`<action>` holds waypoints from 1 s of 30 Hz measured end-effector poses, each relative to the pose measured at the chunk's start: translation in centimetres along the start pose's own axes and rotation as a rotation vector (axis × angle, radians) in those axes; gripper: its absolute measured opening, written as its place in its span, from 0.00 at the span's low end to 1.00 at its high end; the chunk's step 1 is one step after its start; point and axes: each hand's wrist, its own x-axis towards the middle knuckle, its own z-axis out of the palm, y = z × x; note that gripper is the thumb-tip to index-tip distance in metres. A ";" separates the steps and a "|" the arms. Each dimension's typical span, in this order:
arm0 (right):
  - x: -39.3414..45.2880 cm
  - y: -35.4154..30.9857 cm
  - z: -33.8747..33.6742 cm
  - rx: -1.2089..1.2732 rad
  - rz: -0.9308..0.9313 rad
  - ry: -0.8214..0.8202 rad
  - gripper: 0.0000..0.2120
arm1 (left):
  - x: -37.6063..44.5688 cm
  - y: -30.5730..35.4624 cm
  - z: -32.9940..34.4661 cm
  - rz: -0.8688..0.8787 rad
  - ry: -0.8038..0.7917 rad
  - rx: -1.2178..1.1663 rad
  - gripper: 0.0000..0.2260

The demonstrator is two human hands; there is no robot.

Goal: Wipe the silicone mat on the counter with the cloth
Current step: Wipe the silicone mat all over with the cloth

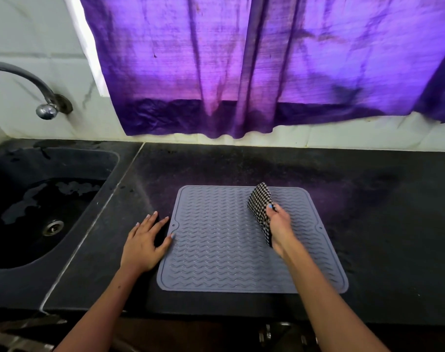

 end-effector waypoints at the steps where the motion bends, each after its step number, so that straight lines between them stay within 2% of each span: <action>1: -0.3 0.0 0.9 -0.130 -0.075 0.024 0.18 | 0.0 0.0 0.0 0.000 0.001 -0.003 0.34; 3: -1.5 0.7 2.7 -0.477 -0.240 -0.003 0.20 | 0.0 0.0 0.0 -0.001 0.003 -0.006 0.34; 7: -3.4 5.2 5.0 -1.171 -0.536 -0.313 0.26 | 0.0 -0.2 0.2 0.007 0.014 -0.012 0.34; 9: -3.0 6.7 4.9 -1.362 -0.630 -0.314 0.31 | 0.1 -0.2 0.4 0.004 0.015 -0.009 0.33; 14: -1.4 6.0 4.5 -1.362 -0.605 -0.394 0.27 | 0.1 -0.3 0.5 0.007 0.029 -0.007 0.32; 16: -0.6 5.8 4.5 -1.259 -0.568 -0.424 0.26 | 0.1 -0.4 0.5 0.005 0.025 -0.011 0.33; 18: -0.4 4.6 4.4 -0.953 -0.419 -0.414 0.22 | 0.1 -0.5 0.6 0.007 0.022 -0.018 0.33; 21: 0.7 1.2 3.5 -0.219 0.004 -0.306 0.16 | 0.2 -0.5 0.4 0.005 0.010 -0.020 0.34; 22: 1.2 0.3 3.0 -0.042 0.056 -0.216 0.16 | 0.2 -0.4 0.4 0.006 0.006 -0.015 0.34; 23: 1.7 -0.2 2.3 0.025 0.047 -0.122 0.15 | 0.2 -0.4 0.4 0.003 0.005 -0.014 0.35; 24: 1.9 -0.7 1.8 -0.045 -0.021 -0.049 0.16 | 0.2 -0.3 0.4 0.000 0.008 -0.016 0.35; 27: 1.8 -1.2 0.8 -0.583 -0.348 0.074 0.19 | 0.2 -0.4 0.5 0.004 0.012 -0.018 0.37; 30: 1.4 1.1 1.1 -0.879 -0.535 -0.064 0.22 | 0.2 -0.5 0.6 0.003 0.013 -0.017 0.37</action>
